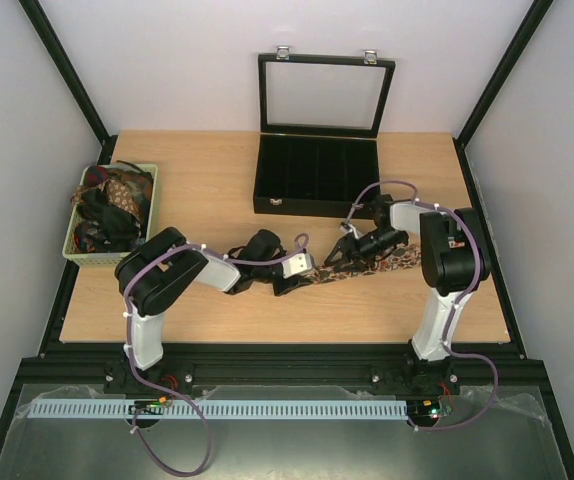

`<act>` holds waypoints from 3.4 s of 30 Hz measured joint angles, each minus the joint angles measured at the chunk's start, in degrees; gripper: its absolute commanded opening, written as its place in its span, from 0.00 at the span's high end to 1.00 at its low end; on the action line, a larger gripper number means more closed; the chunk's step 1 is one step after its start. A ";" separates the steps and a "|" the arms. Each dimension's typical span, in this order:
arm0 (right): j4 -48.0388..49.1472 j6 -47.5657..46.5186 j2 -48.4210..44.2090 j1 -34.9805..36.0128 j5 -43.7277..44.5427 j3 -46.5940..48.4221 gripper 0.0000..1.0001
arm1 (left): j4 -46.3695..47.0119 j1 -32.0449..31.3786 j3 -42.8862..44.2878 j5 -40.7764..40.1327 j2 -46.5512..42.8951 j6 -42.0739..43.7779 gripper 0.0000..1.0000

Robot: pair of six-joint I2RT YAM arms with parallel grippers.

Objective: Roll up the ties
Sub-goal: Roll the tie at the center of the board.

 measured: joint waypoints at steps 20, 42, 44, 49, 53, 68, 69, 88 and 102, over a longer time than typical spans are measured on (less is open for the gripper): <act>2.51 5.57 1.11 8.44 0.59 1.86 0.99 | -7.23 -0.90 2.43 -3.48 -1.31 -2.54 0.49; -2.64 0.02 8.39 1.88 -2.29 3.54 0.98 | 9.60 -2.01 -0.02 -2.73 3.56 -8.98 0.28; -2.82 -0.07 8.68 1.88 -2.62 3.56 0.96 | 10.54 -2.73 1.29 -2.91 4.96 -9.49 0.40; -2.80 -0.09 8.63 1.88 -2.56 3.56 0.81 | 11.06 -3.45 2.36 -3.96 5.95 -10.16 0.59; -2.84 0.02 7.58 1.73 -2.58 3.56 0.64 | 9.94 -3.15 1.90 -4.79 5.09 -9.07 0.62; 0.22 4.02 1.18 7.52 2.23 3.56 0.60 | -0.70 -1.86 0.61 -5.92 -0.28 -6.27 0.61; 0.44 4.28 1.20 8.28 2.16 3.56 0.61 | -0.85 -1.86 0.66 -5.92 -0.31 -6.29 0.61; 0.26 4.37 4.07 8.59 2.21 5.44 0.99 | -2.19 -1.42 1.18 -5.64 -0.33 -6.14 0.37; 1.44 2.60 4.59 5.88 1.77 3.43 0.99 | 2.97 0.61 -1.44 -1.68 -0.39 -9.18 0.30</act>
